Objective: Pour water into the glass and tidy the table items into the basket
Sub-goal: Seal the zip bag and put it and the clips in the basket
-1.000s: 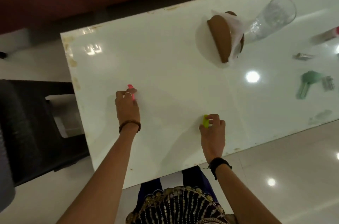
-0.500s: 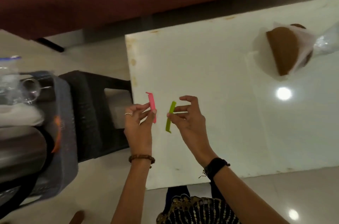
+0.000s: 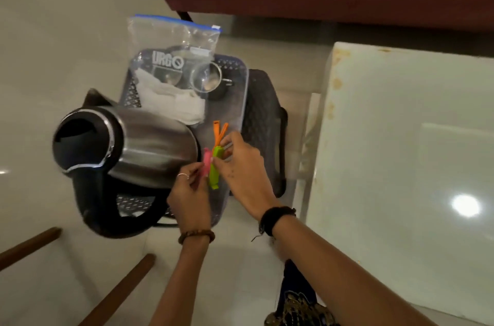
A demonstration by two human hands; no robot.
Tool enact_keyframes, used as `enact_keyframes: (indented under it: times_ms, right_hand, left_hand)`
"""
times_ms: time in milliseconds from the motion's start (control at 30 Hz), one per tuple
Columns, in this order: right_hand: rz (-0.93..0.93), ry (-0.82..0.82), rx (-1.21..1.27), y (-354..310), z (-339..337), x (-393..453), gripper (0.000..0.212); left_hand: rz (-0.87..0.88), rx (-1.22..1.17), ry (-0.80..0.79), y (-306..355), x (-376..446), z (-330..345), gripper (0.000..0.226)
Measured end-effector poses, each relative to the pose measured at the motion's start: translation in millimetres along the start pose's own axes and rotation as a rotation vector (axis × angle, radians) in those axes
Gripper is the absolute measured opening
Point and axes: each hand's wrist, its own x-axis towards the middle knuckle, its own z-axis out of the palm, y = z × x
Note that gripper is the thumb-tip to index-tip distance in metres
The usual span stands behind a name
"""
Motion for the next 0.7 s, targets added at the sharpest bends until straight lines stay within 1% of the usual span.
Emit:
enact_keyframes:
  times_ms: [133,200,300,333,367,400,433,500,600,700]
  right_hand:
    - [-0.026,-0.023,-0.085,5.7,11.8,3.6,0.026]
    - [-0.047,-0.002,-0.076,10.0,10.3,1.0,0.025]
    - [-0.047,0.094,0.039,18.9,-9.5,-4.2,0.010]
    - [-0.032,0.137,0.066,24.9,-20.1,-7.2,0.008]
    - [-0.008,0.195,0.080,38.9,-45.3,-13.8,0.008]
    - [0.016,0.229,0.083,51.2,-64.2,-20.1,0.008]
    - [0.042,0.234,0.082,58.8,-68.4,-23.5,0.009]
    - [0.123,0.292,0.094,80.3,-93.7,-37.3,0.009]
    - [0.244,0.432,0.149,130.8,-170.0,-71.7,0.009]
    - [0.331,0.542,0.163,182.6,-255.2,-121.6,0.009]
  left_hand:
    - [-0.013,-0.050,0.008,-12.2,9.1,6.7,0.014]
    - [0.046,-0.056,-0.017,-9.2,6.1,11.4,0.014]
    - [0.178,-0.049,-0.042,6.8,-9.0,24.0,0.015]
    - [0.222,-0.046,-0.056,13.3,-16.6,28.7,0.015]
    - [0.264,-0.062,-0.092,26.9,-32.2,45.9,0.016]
    - [0.281,-0.084,-0.132,36.8,-44.2,58.5,0.017]
    - [0.284,-0.098,-0.160,38.3,-48.0,59.6,0.017]
    - [0.304,-0.082,-0.276,42.8,-64.4,77.9,0.017]
    - [0.268,-0.029,-0.552,62.9,-117.3,136.8,0.017]
    - [0.293,0.027,-0.751,85.6,-188.3,202.5,0.016]
